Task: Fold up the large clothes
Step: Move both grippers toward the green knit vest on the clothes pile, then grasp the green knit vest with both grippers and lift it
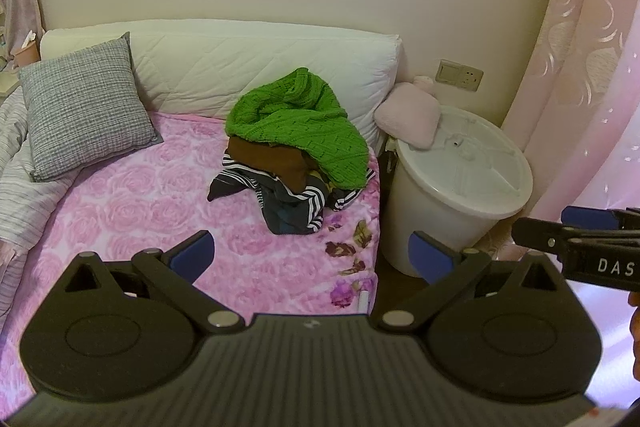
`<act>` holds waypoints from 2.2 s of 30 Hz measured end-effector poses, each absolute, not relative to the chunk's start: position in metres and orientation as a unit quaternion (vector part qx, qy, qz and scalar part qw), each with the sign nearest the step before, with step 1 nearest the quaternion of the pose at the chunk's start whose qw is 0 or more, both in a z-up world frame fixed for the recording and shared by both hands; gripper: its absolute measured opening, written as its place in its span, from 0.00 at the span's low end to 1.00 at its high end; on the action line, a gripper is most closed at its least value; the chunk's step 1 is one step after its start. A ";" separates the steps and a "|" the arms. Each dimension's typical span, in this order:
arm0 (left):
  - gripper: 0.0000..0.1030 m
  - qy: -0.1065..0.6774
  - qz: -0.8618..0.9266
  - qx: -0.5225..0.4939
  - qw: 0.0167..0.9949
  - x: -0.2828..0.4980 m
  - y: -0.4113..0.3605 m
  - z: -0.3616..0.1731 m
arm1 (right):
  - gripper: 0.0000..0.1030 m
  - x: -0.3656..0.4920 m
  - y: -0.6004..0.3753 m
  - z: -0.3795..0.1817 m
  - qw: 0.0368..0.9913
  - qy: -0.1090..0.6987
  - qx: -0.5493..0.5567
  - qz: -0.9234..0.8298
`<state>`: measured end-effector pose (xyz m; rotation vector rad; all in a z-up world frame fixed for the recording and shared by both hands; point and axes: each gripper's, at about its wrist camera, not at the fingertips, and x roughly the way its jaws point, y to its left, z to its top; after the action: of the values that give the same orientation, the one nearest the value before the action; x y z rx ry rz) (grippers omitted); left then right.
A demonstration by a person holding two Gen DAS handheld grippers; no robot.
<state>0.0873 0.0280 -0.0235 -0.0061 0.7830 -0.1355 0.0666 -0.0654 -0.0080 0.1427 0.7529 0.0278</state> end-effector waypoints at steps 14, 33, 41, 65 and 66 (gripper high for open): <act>0.99 0.383 -0.066 -0.008 0.921 0.114 0.029 -0.026 | 0.69 0.091 -0.070 -0.009 0.926 0.372 0.065 0.010; 0.99 0.409 -0.053 -0.007 0.911 0.200 0.032 -0.064 | 0.69 0.171 -0.090 -0.045 0.930 0.364 0.051 0.033; 0.99 0.429 -0.025 -0.011 0.903 0.269 0.030 -0.091 | 0.69 0.253 -0.105 -0.078 0.924 0.373 0.047 0.072; 0.98 0.478 -0.002 -0.016 0.878 0.497 0.022 -0.191 | 0.69 0.492 -0.144 -0.173 0.875 0.461 0.102 0.106; 0.98 0.480 -0.001 -0.014 0.877 0.504 0.022 -0.195 | 0.69 0.500 -0.144 -0.177 0.873 0.464 0.106 0.105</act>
<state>0.5041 0.0223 -0.1952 -0.0298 1.0023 -0.0024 0.5000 -0.1440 -0.1775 0.2208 0.9686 0.2193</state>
